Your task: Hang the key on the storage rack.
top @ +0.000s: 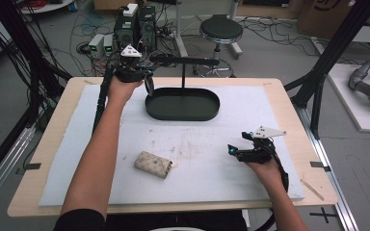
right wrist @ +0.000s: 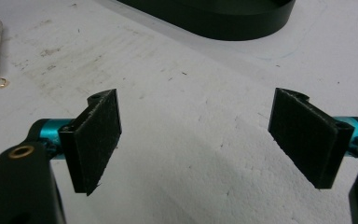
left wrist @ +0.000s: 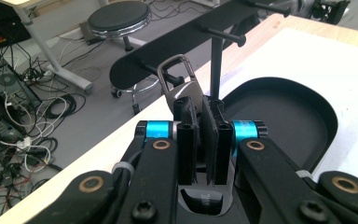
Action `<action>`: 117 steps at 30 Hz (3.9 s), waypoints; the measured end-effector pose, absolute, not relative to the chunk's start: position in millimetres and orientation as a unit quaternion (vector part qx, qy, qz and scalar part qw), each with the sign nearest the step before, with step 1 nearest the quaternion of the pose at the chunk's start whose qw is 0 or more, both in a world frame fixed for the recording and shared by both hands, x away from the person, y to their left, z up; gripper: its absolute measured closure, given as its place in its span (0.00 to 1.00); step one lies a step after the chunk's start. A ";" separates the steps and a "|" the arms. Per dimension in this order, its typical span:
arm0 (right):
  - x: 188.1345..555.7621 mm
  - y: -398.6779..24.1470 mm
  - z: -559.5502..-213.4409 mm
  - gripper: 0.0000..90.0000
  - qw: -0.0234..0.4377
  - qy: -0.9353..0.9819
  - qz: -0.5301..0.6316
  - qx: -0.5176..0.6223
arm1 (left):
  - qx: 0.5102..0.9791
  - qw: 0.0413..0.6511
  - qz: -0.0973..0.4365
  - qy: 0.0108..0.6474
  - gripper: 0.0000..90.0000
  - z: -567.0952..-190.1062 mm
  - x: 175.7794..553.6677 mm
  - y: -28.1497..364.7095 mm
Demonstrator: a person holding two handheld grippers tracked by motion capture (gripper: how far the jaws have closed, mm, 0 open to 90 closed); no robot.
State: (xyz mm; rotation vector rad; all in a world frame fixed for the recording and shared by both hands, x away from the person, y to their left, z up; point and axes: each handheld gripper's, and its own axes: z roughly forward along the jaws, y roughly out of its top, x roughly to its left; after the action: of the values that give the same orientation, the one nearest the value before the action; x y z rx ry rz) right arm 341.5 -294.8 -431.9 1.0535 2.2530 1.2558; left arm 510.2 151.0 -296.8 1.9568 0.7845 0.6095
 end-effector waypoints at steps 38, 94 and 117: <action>341.3 -294.5 -433.0 0.19 0.172 0.798 0.441 0.373 | 0.806 0.438 0.220 0.332 0.77 -316.9 525.0 140.7; 348.2 -295.7 -436.5 0.19 0.165 0.793 0.446 0.380 | 0.790 0.499 0.169 0.315 0.21 -399.2 350.1 214.4; 350.6 -298.1 -437.3 0.19 0.160 0.790 0.454 0.381 | 0.790 0.503 0.169 0.308 0.18 -408.5 335.1 235.0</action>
State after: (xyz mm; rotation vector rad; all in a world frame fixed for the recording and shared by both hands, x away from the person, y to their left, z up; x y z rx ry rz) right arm 350.6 -298.1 -437.3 1.0879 2.2569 1.2960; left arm 335.1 235.0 -408.5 1.9073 0.7438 0.4088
